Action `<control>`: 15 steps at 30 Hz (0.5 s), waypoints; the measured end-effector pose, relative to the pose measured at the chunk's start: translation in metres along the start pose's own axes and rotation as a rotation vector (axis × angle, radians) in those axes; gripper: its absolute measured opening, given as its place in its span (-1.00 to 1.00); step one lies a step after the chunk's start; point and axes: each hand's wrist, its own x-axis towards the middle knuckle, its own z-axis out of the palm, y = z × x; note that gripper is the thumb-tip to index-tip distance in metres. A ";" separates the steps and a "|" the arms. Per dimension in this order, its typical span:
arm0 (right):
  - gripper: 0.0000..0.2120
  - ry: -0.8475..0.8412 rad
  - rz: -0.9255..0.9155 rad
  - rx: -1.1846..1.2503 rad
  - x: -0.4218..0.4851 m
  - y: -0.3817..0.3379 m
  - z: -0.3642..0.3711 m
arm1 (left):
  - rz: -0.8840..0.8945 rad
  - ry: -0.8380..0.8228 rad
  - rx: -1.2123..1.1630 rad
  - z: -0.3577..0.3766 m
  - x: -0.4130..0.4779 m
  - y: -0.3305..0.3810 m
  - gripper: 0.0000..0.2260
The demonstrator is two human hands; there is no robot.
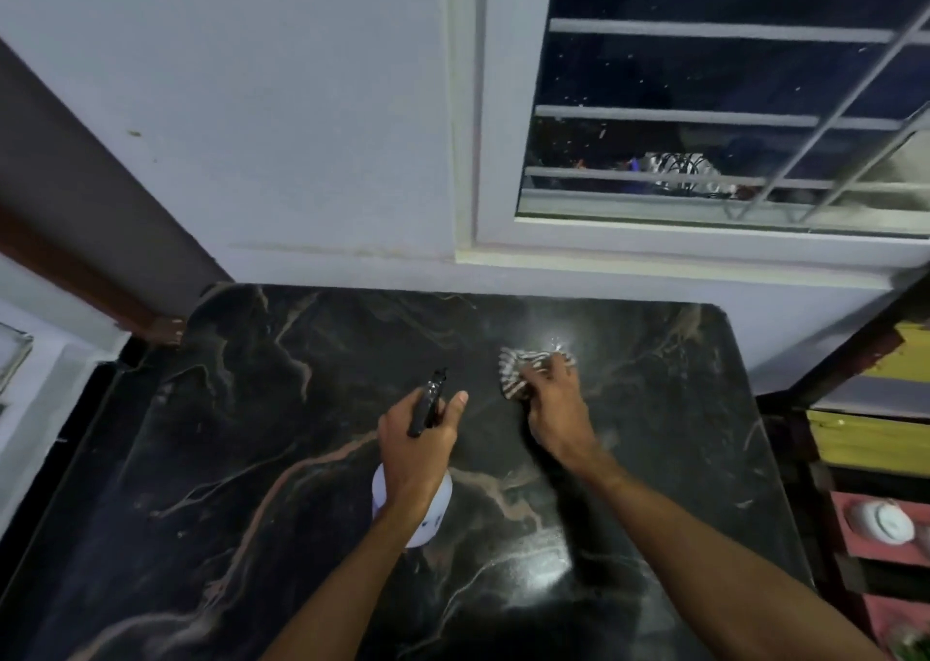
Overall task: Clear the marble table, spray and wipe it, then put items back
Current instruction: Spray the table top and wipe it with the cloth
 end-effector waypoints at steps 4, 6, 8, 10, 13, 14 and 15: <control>-0.41 0.054 0.082 0.087 0.048 0.018 -0.012 | 0.013 0.029 0.048 0.038 0.016 0.009 -0.55; -0.42 0.041 0.139 0.087 0.066 0.006 -0.011 | 0.009 0.057 0.057 0.053 0.024 0.011 -0.57; -0.46 -0.091 -0.091 0.069 0.069 -0.018 -0.001 | 0.046 0.075 0.065 0.064 0.028 0.011 -0.62; -0.51 -0.178 -0.315 0.030 0.068 -0.018 0.004 | 0.100 0.072 0.058 0.076 0.029 0.013 -0.73; -0.45 -0.032 -0.221 0.002 0.088 0.031 -0.027 | 0.139 0.049 0.046 0.090 0.027 0.018 -0.64; -0.44 0.022 -0.101 -0.007 0.093 0.058 -0.044 | 0.147 0.038 0.044 0.096 0.025 0.020 -0.59; -0.43 0.070 0.014 -0.014 0.096 0.087 -0.061 | 0.155 0.029 0.037 0.100 0.023 0.021 -0.57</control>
